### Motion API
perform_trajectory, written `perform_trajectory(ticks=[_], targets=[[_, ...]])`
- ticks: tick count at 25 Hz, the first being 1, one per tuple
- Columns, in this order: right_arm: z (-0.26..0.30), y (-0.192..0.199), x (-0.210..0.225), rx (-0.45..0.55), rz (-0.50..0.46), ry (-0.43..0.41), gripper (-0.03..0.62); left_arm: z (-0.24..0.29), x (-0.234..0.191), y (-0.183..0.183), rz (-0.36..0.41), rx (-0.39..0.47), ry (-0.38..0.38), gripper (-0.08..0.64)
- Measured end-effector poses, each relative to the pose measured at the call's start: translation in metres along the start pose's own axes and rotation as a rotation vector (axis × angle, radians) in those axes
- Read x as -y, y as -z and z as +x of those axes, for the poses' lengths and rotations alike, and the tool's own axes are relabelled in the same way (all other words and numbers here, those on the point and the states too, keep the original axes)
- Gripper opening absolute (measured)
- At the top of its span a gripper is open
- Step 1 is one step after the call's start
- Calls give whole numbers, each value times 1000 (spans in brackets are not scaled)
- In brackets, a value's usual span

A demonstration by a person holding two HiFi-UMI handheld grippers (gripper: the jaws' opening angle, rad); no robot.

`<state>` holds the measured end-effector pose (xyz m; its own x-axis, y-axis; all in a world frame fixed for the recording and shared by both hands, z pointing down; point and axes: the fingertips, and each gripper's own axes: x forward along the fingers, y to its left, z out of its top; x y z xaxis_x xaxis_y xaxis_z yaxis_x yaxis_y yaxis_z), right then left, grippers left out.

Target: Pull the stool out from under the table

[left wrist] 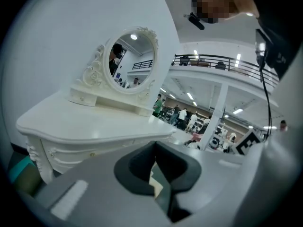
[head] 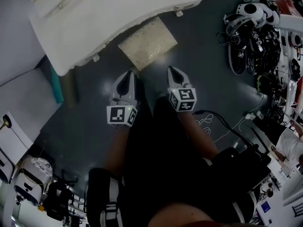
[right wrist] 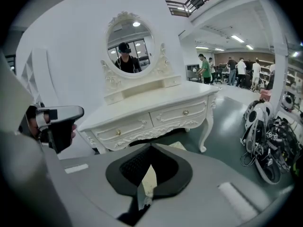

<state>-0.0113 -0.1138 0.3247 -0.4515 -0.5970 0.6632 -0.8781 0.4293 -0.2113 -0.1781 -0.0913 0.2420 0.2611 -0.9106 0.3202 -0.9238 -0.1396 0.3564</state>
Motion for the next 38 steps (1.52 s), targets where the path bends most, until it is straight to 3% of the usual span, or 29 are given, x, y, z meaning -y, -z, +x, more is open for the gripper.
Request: perform_trajectory(ticks=[8,15,20,25,34,38], targets=[[-62,-24,16,55,-50,-91,-2,-21,79,-19,15,67,-46,9],[-129,-36,27,134,-154,-161,-2,-60,155,-8,2,138,-106,9],[-174,-38,30,165,-170,-216,-2,-86,197,-10,-6,161,-131,9],[-200,-41,25,189,-175,-239,-2,-98,212,-21,14,159,-130,9],[-243,-44,0,238,-127,-227,-2,-125,219,-32,79,137,-50,9],[-248,-41,-6,241,-133,-216,-2,-136,213,-34,68,150,-49,9]])
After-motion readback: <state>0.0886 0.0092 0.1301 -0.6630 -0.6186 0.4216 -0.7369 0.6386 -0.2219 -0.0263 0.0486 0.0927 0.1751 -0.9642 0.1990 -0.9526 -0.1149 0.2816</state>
